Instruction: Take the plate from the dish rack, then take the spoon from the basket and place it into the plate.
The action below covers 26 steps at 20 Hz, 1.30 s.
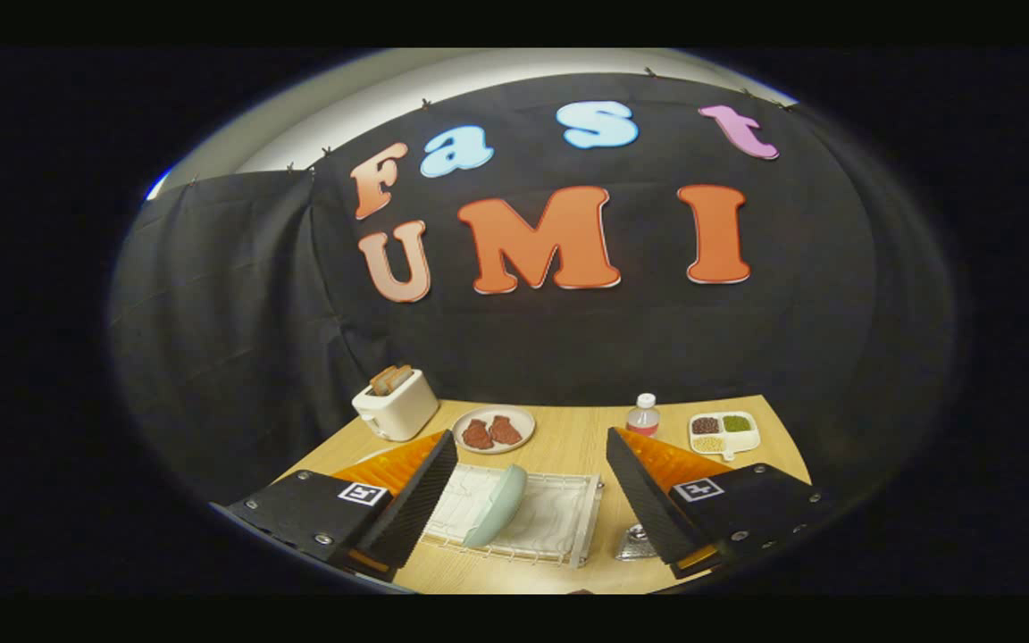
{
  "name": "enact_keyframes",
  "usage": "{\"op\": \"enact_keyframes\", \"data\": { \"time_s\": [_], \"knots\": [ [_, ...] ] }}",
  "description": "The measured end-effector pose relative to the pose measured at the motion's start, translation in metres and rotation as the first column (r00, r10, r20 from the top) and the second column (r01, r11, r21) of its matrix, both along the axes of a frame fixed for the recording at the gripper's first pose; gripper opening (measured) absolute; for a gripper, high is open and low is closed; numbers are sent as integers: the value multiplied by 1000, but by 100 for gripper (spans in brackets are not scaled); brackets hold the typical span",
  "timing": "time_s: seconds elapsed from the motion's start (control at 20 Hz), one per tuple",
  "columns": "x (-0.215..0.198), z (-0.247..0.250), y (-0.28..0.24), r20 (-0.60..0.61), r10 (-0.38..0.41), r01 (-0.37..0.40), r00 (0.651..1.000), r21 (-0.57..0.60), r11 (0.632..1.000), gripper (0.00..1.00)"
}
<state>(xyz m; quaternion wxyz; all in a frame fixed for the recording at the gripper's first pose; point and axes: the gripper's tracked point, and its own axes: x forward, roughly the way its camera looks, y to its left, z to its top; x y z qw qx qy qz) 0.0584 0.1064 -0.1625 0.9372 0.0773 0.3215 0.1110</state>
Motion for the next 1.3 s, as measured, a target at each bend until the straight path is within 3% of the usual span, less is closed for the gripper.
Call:
{"op": "enact_keyframes", "data": {
  "time_s": [0.25,0.55,1.0,1.3],
  "knots": [
    [-5,-42,32,-233,85,-78,969,39,996,99],
    [-25,-99,51,-506,130,-151,853,0,989,93],
    [-23,-154,71,-691,121,-214,712,-50,976,79],
    [-31,-190,79,-779,75,-259,623,-115,959,68]
  ]
}}
